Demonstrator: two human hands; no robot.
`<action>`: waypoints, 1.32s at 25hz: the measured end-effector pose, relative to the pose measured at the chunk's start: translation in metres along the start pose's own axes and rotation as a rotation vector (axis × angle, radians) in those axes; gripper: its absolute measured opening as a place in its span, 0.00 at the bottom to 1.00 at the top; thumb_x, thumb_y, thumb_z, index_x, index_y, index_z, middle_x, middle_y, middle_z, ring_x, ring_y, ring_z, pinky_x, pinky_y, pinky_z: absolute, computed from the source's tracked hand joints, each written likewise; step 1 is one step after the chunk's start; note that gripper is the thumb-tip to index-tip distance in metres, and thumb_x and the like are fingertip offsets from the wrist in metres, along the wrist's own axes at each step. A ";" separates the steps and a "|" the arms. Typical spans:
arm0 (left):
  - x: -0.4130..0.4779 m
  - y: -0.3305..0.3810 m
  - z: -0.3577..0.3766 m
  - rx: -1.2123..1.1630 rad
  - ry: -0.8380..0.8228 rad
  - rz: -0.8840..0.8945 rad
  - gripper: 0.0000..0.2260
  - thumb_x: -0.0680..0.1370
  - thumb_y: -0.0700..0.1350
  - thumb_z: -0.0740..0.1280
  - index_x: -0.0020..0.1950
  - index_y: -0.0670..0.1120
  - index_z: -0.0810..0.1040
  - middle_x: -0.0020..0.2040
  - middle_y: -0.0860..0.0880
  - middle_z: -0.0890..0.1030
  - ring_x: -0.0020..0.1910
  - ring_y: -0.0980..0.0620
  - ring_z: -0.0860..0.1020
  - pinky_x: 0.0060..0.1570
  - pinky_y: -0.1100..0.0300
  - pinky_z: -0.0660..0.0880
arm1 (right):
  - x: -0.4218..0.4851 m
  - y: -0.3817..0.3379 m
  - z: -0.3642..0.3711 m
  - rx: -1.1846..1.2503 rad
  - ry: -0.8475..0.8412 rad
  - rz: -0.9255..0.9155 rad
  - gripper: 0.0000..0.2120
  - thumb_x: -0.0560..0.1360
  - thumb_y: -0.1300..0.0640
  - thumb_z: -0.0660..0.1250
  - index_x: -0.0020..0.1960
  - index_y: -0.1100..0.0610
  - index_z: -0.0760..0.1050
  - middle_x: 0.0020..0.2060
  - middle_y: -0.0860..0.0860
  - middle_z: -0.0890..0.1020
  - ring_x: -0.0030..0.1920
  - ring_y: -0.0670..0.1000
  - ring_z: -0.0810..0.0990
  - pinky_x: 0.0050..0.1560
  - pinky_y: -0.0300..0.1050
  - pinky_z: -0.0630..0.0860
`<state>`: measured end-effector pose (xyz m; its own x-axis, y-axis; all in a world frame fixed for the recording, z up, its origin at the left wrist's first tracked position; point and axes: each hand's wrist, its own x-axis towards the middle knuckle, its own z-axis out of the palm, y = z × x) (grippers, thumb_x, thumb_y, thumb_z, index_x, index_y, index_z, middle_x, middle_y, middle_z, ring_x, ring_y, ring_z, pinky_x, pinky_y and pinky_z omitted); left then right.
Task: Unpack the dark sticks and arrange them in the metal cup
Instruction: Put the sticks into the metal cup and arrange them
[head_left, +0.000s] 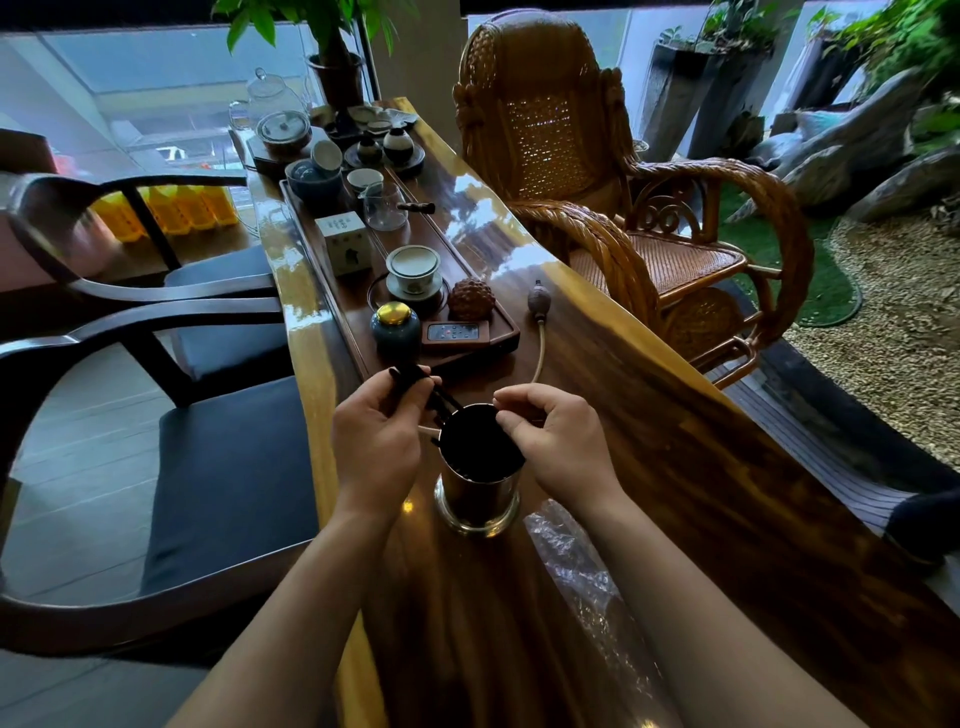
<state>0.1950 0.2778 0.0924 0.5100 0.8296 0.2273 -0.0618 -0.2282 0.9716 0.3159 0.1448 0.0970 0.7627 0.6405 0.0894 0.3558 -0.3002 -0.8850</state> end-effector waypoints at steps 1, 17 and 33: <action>0.000 0.003 -0.003 -0.048 0.037 -0.013 0.09 0.79 0.39 0.69 0.51 0.54 0.83 0.46 0.53 0.87 0.49 0.54 0.86 0.48 0.58 0.83 | -0.002 -0.001 -0.001 -0.016 0.005 -0.019 0.12 0.75 0.58 0.74 0.58 0.52 0.84 0.51 0.46 0.87 0.52 0.43 0.84 0.58 0.45 0.81; -0.001 0.019 -0.027 -0.842 0.395 -0.613 0.04 0.82 0.37 0.64 0.52 0.41 0.78 0.48 0.42 0.83 0.55 0.43 0.81 0.53 0.46 0.83 | -0.009 -0.008 0.004 0.361 -0.003 -0.054 0.11 0.73 0.60 0.75 0.55 0.55 0.83 0.50 0.49 0.86 0.51 0.50 0.87 0.52 0.53 0.85; -0.018 0.026 0.009 -0.858 0.164 -0.800 0.14 0.82 0.42 0.65 0.65 0.38 0.76 0.59 0.39 0.83 0.53 0.43 0.85 0.45 0.54 0.82 | -0.020 -0.042 -0.063 -0.146 0.274 -0.336 0.08 0.71 0.62 0.78 0.49 0.56 0.87 0.43 0.46 0.87 0.46 0.39 0.85 0.49 0.29 0.78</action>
<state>0.1920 0.2520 0.1124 0.5528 0.6510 -0.5202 -0.3626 0.7500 0.5532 0.3194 0.0998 0.1609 0.6996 0.5146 0.4957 0.6656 -0.2169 -0.7141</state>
